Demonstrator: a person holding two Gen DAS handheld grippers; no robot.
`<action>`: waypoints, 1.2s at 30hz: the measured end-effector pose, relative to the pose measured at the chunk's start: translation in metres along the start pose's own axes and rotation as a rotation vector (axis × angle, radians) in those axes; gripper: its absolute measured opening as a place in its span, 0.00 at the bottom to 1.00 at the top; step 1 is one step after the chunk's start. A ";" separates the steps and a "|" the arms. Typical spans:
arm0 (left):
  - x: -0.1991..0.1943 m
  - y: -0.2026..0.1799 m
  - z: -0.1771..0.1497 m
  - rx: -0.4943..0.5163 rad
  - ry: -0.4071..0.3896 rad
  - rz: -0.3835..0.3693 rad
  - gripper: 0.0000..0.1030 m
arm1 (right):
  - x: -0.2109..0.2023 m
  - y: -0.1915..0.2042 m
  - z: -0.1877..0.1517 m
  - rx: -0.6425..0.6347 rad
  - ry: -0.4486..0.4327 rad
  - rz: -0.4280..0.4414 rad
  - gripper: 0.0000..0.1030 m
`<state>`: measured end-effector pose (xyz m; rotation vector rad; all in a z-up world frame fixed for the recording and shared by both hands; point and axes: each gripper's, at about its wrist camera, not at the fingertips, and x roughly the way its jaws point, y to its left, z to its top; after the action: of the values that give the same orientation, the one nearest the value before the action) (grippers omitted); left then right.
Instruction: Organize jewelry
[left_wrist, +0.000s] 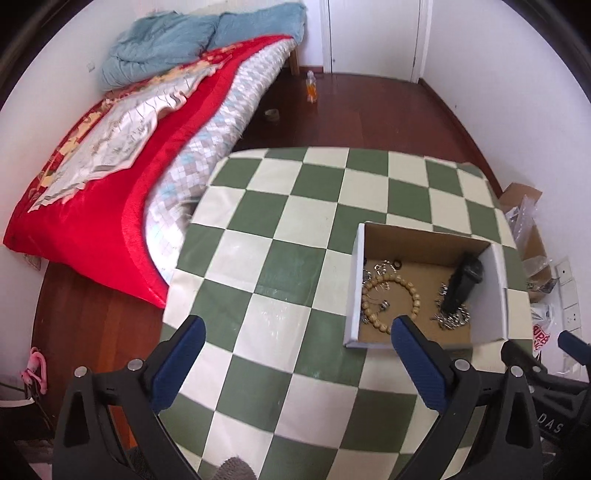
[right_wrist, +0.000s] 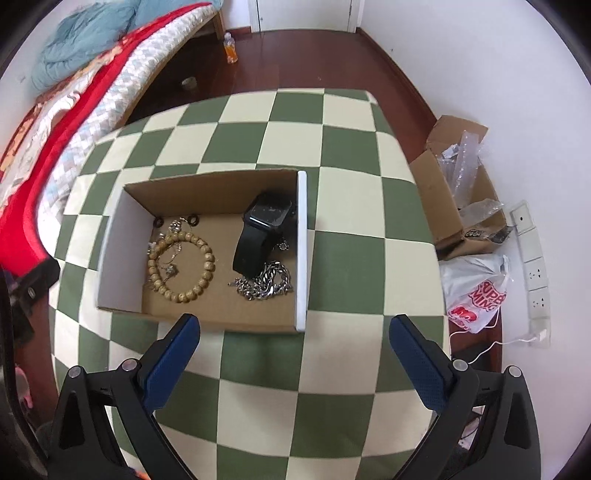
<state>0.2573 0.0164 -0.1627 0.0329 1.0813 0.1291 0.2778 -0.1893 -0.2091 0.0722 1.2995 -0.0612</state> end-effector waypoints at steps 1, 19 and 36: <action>-0.008 0.000 -0.003 -0.001 -0.011 -0.003 0.99 | -0.010 -0.002 -0.004 0.003 -0.019 -0.002 1.00; -0.159 0.011 -0.048 0.008 -0.200 -0.065 0.99 | -0.177 -0.018 -0.072 0.013 -0.266 0.032 1.00; -0.216 0.021 -0.031 -0.021 -0.187 -0.071 0.99 | -0.285 -0.022 -0.082 0.002 -0.367 0.038 1.00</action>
<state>0.1279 0.0098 0.0142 -0.0123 0.8933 0.0721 0.1211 -0.2031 0.0428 0.0834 0.9311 -0.0411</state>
